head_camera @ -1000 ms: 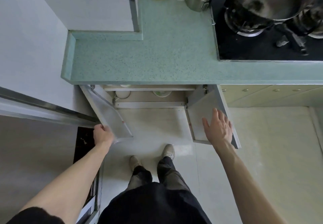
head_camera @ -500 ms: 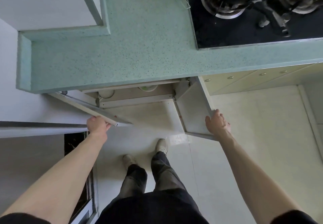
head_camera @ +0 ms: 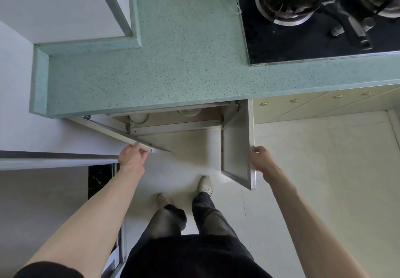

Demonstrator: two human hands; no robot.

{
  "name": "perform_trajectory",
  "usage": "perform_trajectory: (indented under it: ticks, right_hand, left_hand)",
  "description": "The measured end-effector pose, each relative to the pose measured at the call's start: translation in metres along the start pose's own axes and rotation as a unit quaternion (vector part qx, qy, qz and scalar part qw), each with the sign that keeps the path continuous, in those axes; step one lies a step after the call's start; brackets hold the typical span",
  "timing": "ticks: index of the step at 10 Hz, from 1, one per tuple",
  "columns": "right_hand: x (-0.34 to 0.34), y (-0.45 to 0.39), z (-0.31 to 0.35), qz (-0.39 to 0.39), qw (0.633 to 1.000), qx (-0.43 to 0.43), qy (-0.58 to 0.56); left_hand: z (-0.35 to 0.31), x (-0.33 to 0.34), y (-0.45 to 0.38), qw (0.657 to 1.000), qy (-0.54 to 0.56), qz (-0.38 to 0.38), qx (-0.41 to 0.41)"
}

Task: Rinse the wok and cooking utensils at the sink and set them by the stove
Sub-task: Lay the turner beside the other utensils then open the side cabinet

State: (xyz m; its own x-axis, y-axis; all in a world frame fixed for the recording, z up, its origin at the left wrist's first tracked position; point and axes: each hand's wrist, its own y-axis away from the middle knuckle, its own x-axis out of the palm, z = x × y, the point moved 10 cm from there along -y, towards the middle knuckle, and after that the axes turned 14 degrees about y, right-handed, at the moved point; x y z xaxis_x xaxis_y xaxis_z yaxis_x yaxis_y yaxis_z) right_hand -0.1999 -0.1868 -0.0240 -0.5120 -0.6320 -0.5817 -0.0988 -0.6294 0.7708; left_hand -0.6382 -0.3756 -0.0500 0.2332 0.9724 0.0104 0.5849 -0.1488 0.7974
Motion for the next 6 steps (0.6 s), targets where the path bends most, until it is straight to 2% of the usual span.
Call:
perform_trajectory:
  ticks: [1,3,5,6]
  right_hand:
    - [0.023,0.0,0.005,0.038,0.996,-0.015,-0.08]
    - [0.059,0.013,0.038,0.05,0.969,-0.055,-0.235]
    - [0.102,0.012,0.099,0.053,0.927,-0.034,-0.37]
    - [0.117,0.005,0.139,0.059,0.902,-0.019,-0.427]
  left_hand:
    - [0.004,0.006,0.0,0.999,0.038,0.004,-0.002]
    - [-0.001,0.006,0.01,0.992,0.121,-0.028,0.003]
    - [-0.006,0.016,0.006,0.991,0.13,0.007,-0.032]
    - [-0.008,0.027,0.006,0.992,0.101,0.032,-0.067]
